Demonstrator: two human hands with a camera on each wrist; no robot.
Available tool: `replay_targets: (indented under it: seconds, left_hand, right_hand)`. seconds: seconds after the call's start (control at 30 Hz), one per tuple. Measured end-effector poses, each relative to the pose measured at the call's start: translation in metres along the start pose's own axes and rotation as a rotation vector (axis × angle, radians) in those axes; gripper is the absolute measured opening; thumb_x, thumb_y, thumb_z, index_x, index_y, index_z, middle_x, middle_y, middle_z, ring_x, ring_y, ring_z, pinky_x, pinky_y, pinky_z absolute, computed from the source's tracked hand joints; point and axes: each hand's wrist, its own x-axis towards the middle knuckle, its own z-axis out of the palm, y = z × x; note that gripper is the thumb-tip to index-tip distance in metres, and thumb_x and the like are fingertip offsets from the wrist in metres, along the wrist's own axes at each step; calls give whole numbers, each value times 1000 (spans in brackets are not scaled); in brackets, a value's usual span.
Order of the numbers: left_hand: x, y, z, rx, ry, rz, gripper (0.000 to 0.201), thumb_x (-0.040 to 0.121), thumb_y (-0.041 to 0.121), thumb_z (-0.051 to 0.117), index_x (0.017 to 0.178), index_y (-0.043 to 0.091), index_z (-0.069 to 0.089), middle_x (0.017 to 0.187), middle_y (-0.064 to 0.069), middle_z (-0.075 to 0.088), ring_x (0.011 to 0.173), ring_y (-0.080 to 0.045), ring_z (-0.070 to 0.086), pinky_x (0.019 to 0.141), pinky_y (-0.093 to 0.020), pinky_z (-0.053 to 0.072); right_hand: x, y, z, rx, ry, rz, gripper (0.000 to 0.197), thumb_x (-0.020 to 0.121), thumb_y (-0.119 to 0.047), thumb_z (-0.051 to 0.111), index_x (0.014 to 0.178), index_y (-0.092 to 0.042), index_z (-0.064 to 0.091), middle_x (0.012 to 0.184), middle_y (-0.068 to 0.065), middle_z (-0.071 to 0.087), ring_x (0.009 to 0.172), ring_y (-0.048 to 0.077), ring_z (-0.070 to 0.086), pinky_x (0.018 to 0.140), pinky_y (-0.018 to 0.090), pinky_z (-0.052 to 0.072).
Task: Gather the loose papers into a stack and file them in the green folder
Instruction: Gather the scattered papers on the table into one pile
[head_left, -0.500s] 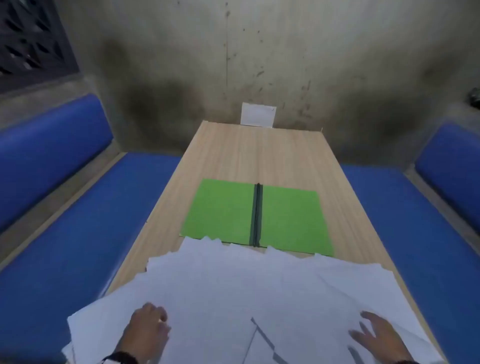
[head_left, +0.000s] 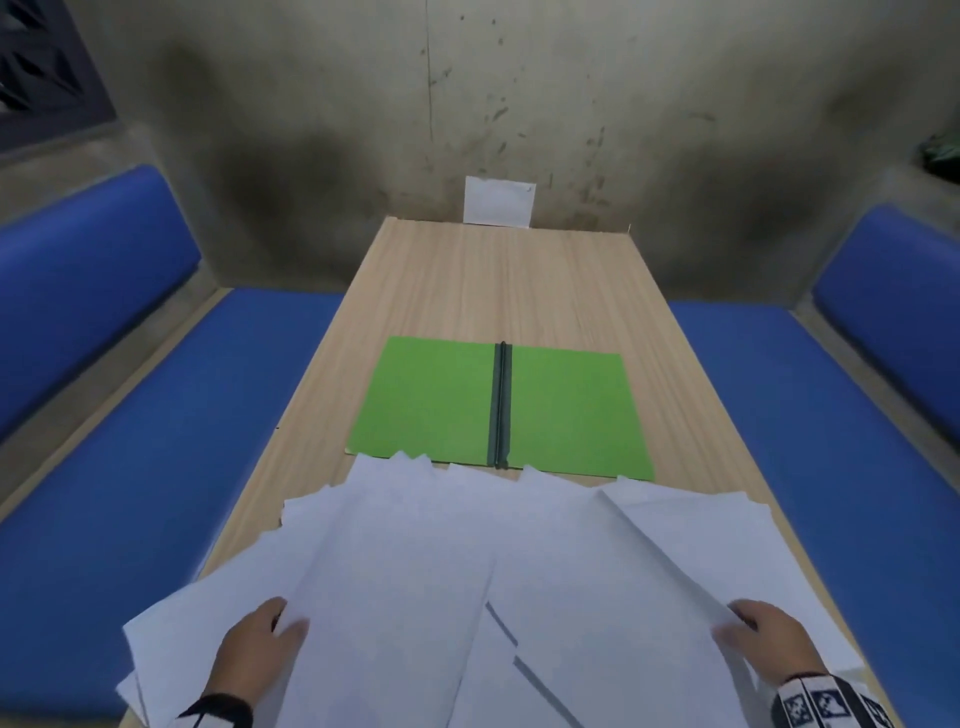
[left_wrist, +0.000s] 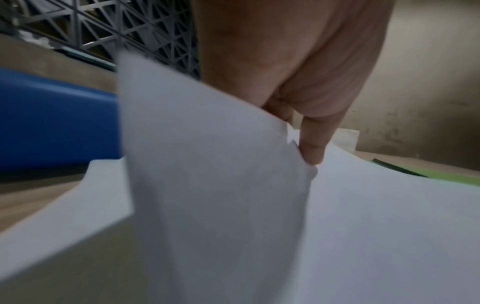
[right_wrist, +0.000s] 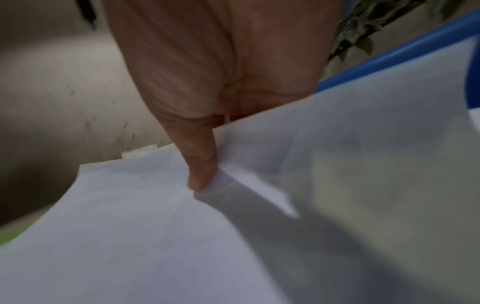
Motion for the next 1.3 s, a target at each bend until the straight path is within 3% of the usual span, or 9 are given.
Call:
replay_targets:
  seconds: [0.07,0.17,0.4,0.67,0.8,0.9,1.03,1.17,1.3]
  left_hand:
    - [3,-4,-3,-28,35,-73,46,91,25,53,130,2,48,139,-18,49,128,-33,44,104,-38,34]
    - [6,-8,-7,-46,92,-165,53,91,28,50,137,3,41,144,-21,38,133,-36,35,110,-40,26]
    - [3,-5,-4,-99,35,-115,30,84,19,60,106,-1,59,118,-25,56,103,-35,52,93,-37,41]
    - [-17,31,25,-142,-235,77,23,83,11,62,90,25,45,116,-14,61,97,-20,54,75,-27,37]
    - [-21,40,39,-158,-344,103,54,84,15,61,133,13,39,131,-8,53,108,-16,49,90,-25,38]
    - [-23,45,46,-159,-410,94,64,86,17,60,142,12,29,141,-6,46,126,-19,45,103,-26,33]
    - [-21,50,52,-123,-283,108,54,86,16,59,136,11,41,134,-8,55,122,-22,51,88,-21,37]
    - [-12,55,47,10,-136,142,35,87,13,50,120,9,58,106,-7,62,97,-22,58,72,-24,39]
    - [-4,52,44,93,-133,122,38,89,13,46,126,8,50,122,-13,61,110,-27,57,85,-25,43]
  right_hand:
    - [-3,6,-1,103,37,-27,16,87,-12,58,71,-13,58,76,10,62,80,29,59,60,27,36]
    - [-11,12,0,270,70,-49,5,91,-7,54,92,-10,57,91,15,62,84,29,54,68,31,36]
    - [-27,7,15,672,70,146,31,90,-3,55,118,9,58,103,20,58,93,25,49,95,40,40]
    - [-31,-48,78,759,-222,-7,31,77,-1,73,106,-2,63,108,20,68,96,28,61,88,33,46]
    - [-32,-70,93,871,-347,-28,74,32,-26,95,98,-3,69,79,0,75,81,18,66,65,21,49]
    - [-25,-75,112,913,-399,-31,104,-2,-46,92,93,-8,70,79,-1,77,92,24,68,83,36,54]
    - [-28,-79,114,817,-368,-43,74,22,-26,98,89,-13,71,110,19,70,114,33,61,104,41,45]
    - [-31,-68,81,735,-132,-37,45,73,13,68,116,18,57,112,31,61,101,26,55,57,4,48]
    - [-24,-39,32,705,28,70,39,84,10,55,121,21,51,117,36,57,109,36,55,88,36,41]
